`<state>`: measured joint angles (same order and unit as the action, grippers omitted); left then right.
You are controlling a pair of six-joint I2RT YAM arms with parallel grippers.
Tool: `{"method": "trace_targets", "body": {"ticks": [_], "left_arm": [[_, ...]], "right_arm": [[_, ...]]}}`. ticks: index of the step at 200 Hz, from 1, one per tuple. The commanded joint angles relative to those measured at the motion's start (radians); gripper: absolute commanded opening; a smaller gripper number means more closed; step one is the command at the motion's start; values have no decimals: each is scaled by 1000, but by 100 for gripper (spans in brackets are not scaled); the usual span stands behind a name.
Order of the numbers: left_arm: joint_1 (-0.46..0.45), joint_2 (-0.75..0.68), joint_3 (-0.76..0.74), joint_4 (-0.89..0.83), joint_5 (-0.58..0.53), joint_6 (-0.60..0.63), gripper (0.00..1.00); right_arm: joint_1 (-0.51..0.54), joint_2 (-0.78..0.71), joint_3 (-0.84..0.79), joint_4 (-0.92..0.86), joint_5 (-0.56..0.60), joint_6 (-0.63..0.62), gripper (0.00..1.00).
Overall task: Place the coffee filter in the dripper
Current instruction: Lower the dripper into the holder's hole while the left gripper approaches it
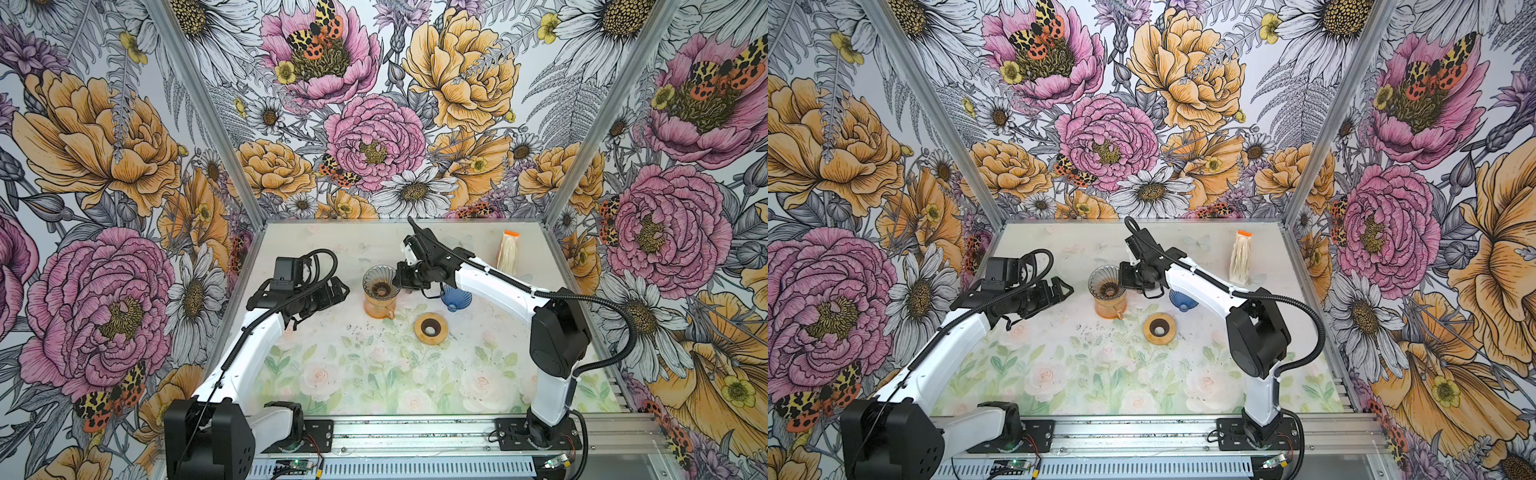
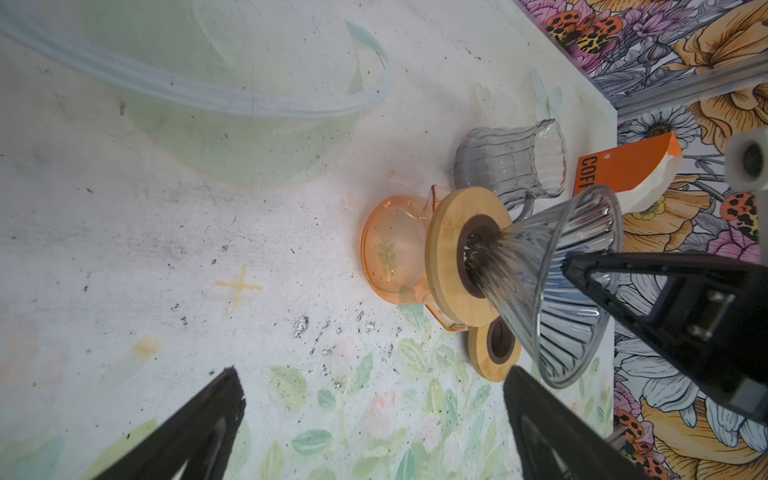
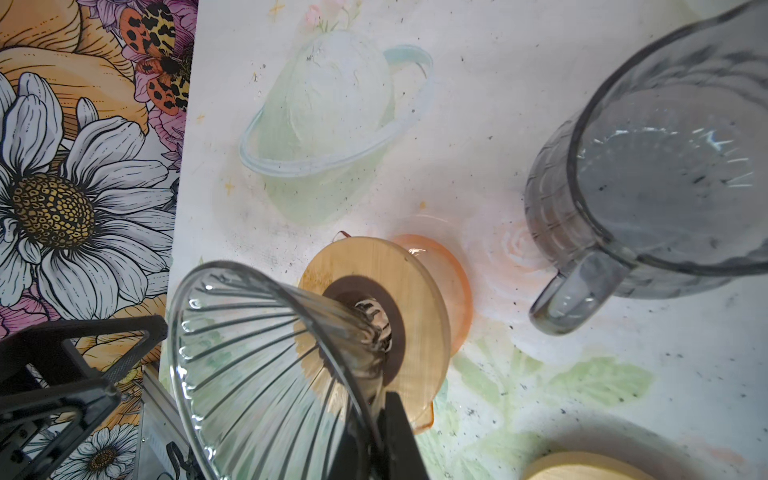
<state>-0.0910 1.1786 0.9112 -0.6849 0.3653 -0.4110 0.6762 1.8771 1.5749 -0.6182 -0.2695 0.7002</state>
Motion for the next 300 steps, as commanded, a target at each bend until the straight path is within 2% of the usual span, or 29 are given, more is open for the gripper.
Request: {"method": "trace_targets", "body": {"ticks": [1,46,101,173,182,241,300], "left_arm": [[-9,-3,46,8,-20,23,99],[-8,3,79,8,-8,22,99],[-10,18,106,6,53,39,99],[-78,45,138,-18,102,69,95],[-87,51,146,-18,102,72,94],[-134,90,174,-51,79,107,85],[-154,110,184,-50,54,103,74]], "right_arm": [[11,14,29,-37,19,17,0],[13,51,78,-127,-52,9,0],[27,24,48,-223,-101,-28,0],[35,4,64,-245,-83,5,0],[35,3,70,-245,-74,6,5],[34,-2,118,-244,-28,-22,16],[26,-7,151,-242,-17,-65,35]]}}
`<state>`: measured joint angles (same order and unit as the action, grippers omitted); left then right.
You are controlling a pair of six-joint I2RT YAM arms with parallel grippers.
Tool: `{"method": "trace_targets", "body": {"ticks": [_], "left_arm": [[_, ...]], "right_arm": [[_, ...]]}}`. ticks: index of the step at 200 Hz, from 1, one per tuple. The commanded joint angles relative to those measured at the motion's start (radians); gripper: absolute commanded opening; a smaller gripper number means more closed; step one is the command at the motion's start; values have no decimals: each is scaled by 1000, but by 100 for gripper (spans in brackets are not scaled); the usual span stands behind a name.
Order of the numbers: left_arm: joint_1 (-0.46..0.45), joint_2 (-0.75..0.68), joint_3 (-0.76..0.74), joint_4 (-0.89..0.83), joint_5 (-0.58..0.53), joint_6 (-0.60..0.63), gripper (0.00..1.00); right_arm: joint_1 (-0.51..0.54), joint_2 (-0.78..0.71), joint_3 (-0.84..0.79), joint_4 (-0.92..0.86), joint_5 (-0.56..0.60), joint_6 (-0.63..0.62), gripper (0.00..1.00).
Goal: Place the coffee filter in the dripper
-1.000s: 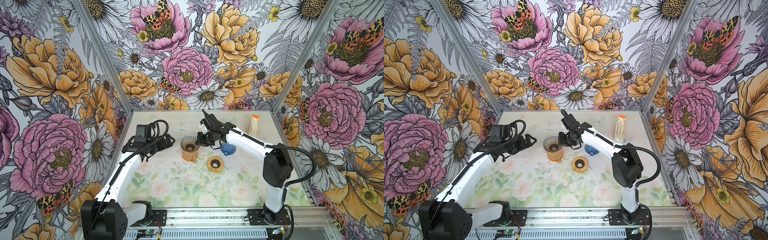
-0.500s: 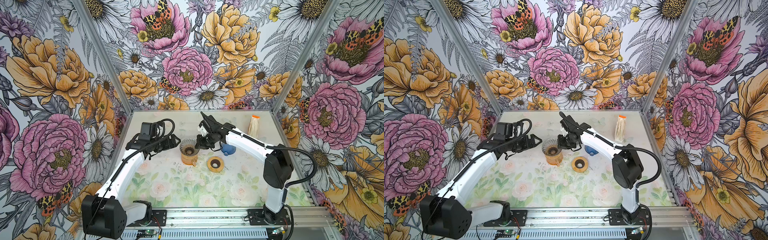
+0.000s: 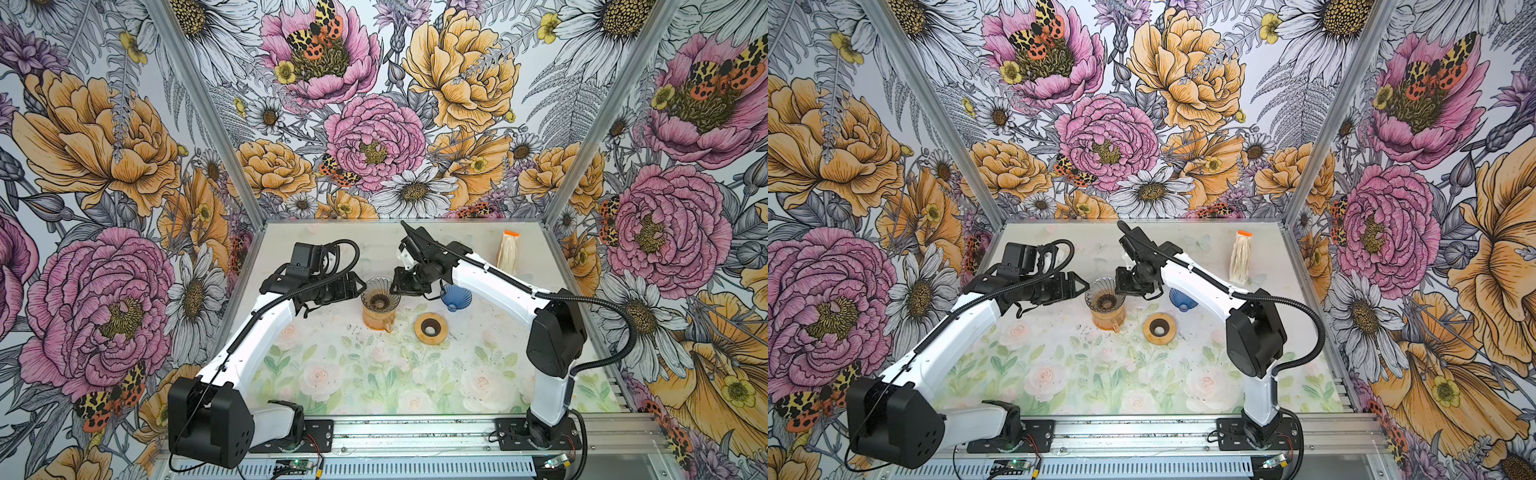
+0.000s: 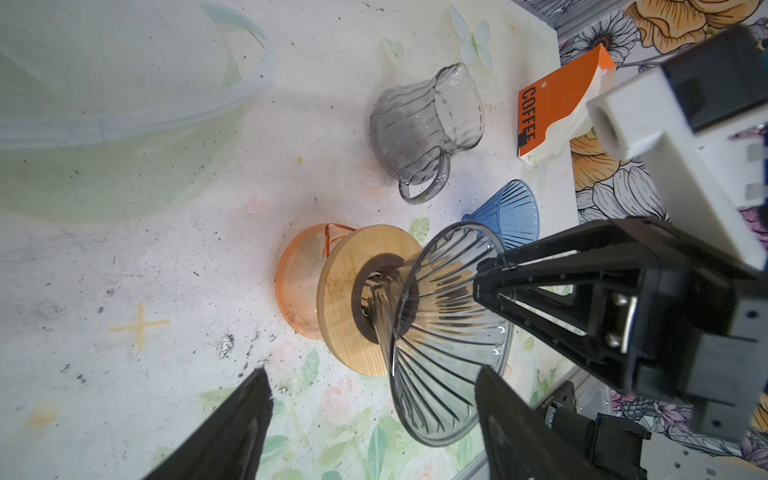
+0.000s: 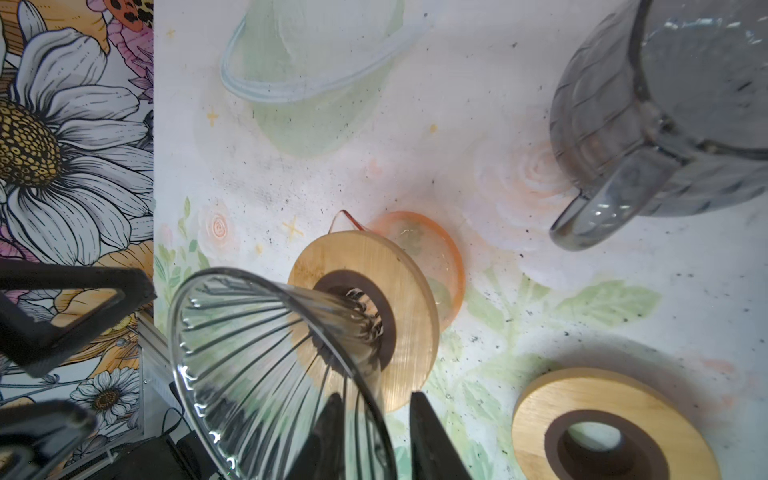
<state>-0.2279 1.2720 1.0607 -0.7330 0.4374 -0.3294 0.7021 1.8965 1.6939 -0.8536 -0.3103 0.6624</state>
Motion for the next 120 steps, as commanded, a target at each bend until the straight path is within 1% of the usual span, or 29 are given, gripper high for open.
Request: {"method": "trace_targets", "body": {"ticks": [1,9,44,75,105,120], "left_arm": [[-18,17,34,-2,-17,22,74],[-24,24,37,-2,-13,26,71],[-50,52,45,-1,-9,37,66],[-64,86,56,0,-26,39,59],[-68,113,58,0,-23,45,57],[-68,118,56,2,-27,43,55]], "right_arm": [[0,-26,32,-7,24,-28,35],[0,-27,32,-7,32,-30,35],[0,-22,29,-4,48,-42,35],[4,-23,37,19,92,-46,36],[5,-52,-20,83,70,-49,37],[4,-78,-70,140,49,-47,40]]}}
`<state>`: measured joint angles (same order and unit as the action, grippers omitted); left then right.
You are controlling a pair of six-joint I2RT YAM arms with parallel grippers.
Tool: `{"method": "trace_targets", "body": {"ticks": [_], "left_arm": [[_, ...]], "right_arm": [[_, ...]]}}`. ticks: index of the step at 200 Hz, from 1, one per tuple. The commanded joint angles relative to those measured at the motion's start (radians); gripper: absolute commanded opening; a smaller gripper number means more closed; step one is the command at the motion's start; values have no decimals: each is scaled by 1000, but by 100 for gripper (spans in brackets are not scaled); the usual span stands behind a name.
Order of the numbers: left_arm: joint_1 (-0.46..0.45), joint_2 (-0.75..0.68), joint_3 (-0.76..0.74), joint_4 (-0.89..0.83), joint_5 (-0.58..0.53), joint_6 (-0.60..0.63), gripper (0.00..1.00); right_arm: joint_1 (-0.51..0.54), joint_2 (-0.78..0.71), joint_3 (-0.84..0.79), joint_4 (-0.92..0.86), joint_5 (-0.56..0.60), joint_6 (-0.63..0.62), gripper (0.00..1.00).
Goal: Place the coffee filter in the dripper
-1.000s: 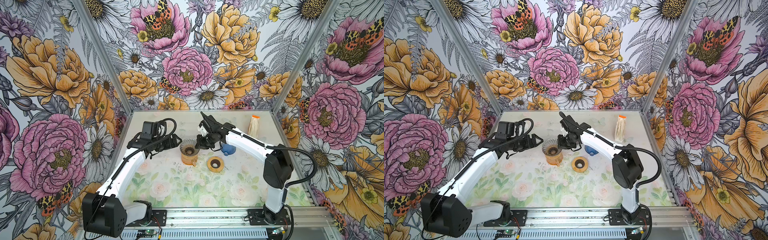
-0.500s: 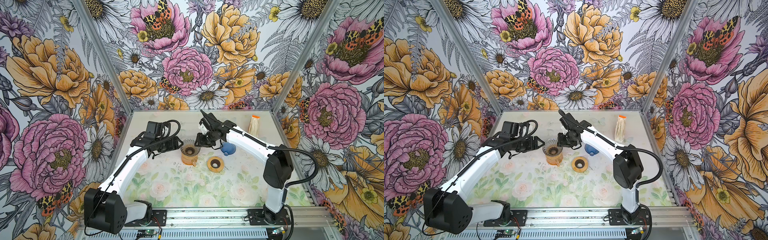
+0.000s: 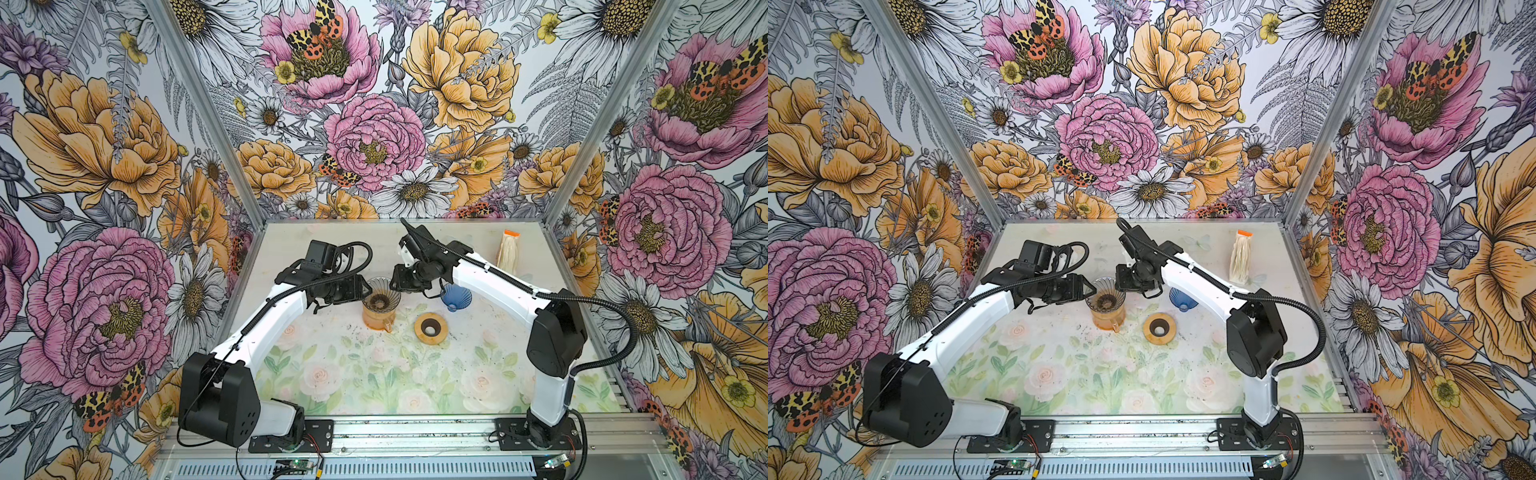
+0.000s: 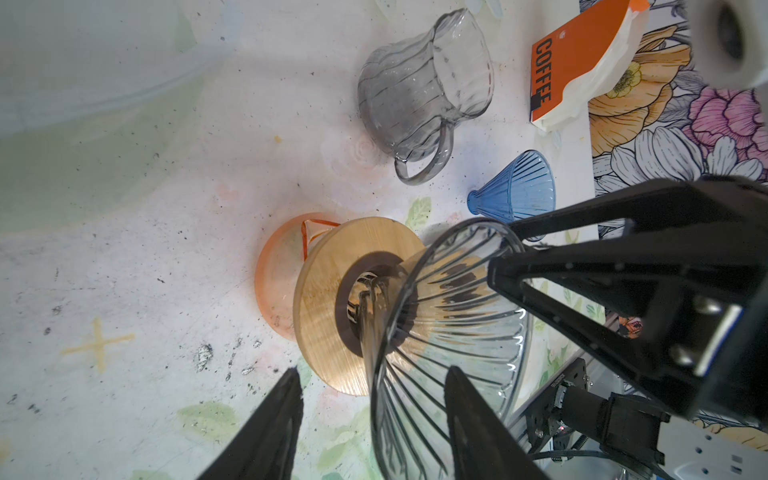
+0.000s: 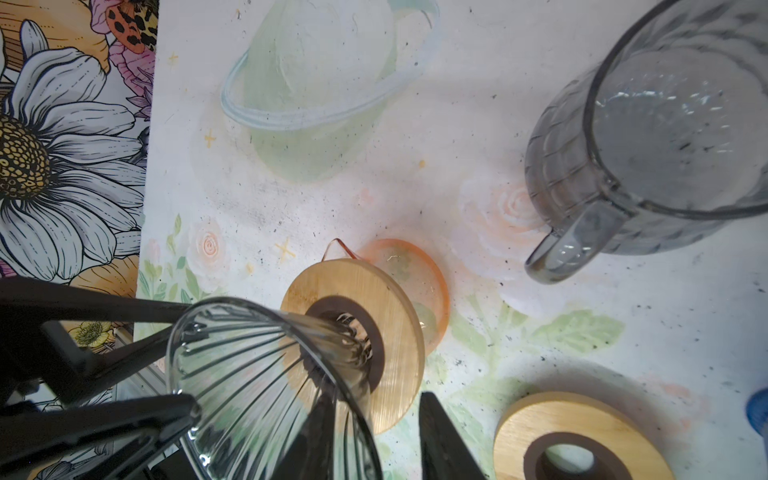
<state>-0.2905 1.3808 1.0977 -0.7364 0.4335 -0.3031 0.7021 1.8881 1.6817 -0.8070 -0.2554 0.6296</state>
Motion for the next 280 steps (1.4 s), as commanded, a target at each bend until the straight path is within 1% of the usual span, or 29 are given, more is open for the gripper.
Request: {"method": "trace_targets", "body": {"ticks": [1,25,53,78,96,136,159,208,247,280], "left_arm": [[-6,9,19,5,-23,17,55],[-5,8,17,6,-25,17,54],[3,-2,3,22,-7,14,54],[16,-10,-29,58,22,-6,54],[18,-7,-41,65,33,-8,50],[21,1,-41,74,33,-14,48],[21,7,-31,74,31,-22,44],[7,-13,-2,71,21,-34,43],[-20,-5,25,32,-33,-30,42],[-38,1,49,5,-73,-30,41]], "right_arm": [[5,-71,-61,97,-6,-14,40],[1,-132,-170,221,-23,-2,47],[-10,-187,-278,370,-72,12,49],[-15,-195,-333,463,-132,12,50],[-15,-191,-354,500,-152,19,50],[-16,-171,-352,497,-138,40,48],[-18,-164,-354,488,-118,57,47],[-15,-152,-322,401,-70,60,45],[-15,-123,-257,301,-56,55,41],[-6,-107,-219,246,-28,55,40]]}}
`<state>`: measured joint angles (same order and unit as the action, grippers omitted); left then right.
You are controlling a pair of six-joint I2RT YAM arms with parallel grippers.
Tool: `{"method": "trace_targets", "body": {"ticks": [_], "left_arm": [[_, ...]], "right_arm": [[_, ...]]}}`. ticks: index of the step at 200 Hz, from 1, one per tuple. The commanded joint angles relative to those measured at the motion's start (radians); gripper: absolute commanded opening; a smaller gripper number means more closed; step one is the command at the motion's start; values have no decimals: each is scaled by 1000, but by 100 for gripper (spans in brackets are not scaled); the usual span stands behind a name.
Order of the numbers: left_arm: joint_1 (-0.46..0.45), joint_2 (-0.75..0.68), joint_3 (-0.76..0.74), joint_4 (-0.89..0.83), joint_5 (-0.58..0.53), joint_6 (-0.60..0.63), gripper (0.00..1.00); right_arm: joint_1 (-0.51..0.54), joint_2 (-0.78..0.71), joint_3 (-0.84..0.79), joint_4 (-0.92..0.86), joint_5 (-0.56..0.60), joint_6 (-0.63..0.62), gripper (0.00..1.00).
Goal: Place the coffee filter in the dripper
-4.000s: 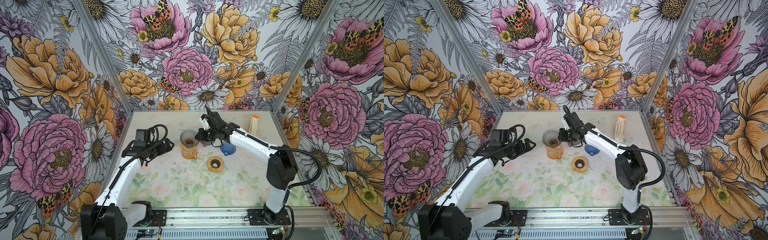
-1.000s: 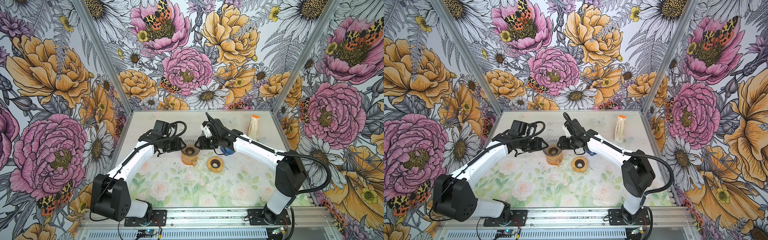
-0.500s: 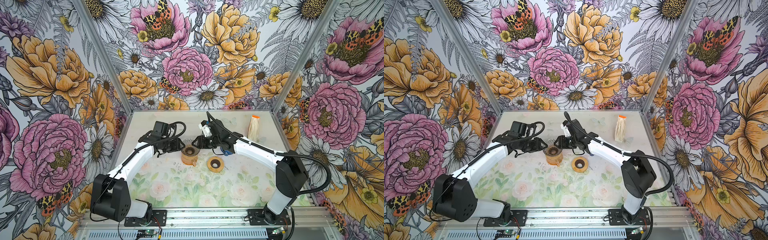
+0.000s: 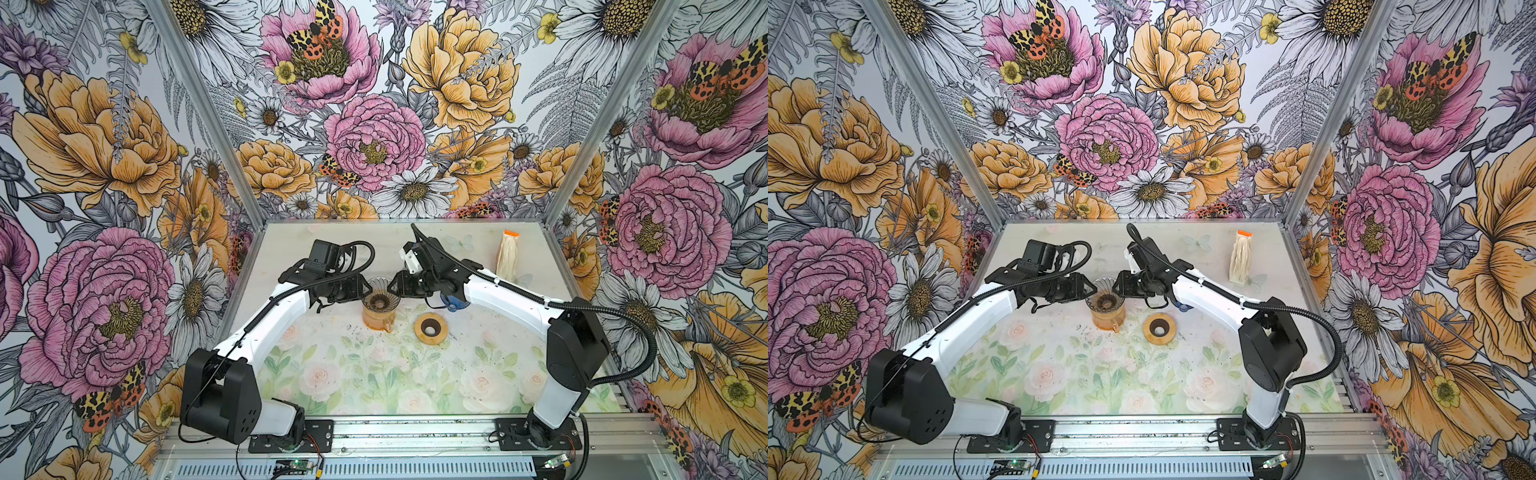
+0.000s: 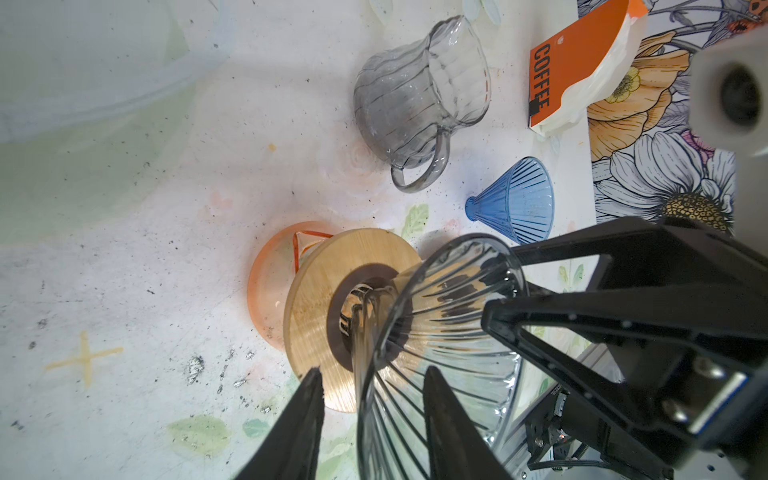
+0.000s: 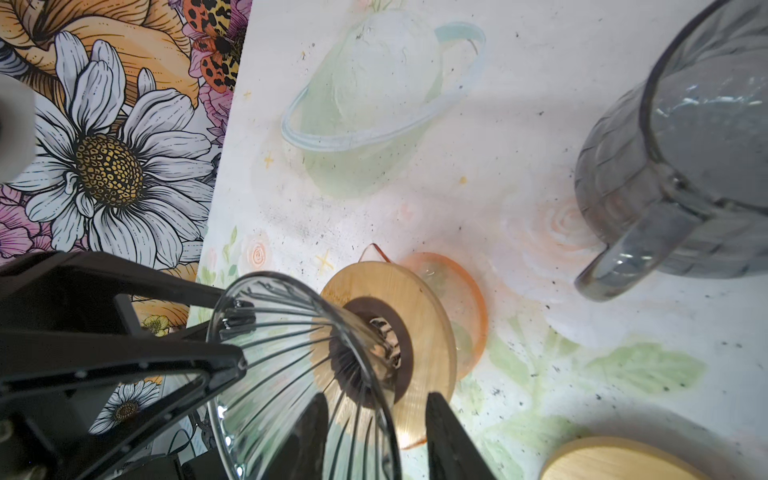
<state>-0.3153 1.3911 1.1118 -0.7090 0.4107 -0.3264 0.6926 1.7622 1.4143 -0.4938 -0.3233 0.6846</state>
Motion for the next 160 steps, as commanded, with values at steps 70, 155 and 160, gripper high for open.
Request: {"method": "trace_targets", "body": {"ticks": [70,155,160], "left_arm": [[-50,22,60,-54,-108,-17,38],[-57,49,70,-54,-121,-21,34],[-58,51,68,-54,-122,-20,34]], "right_arm": [[10,52,122,-176,66,26,33],[19,97,174,-208,64,41,26],[19,100,176,-211,61,40,26]]}}
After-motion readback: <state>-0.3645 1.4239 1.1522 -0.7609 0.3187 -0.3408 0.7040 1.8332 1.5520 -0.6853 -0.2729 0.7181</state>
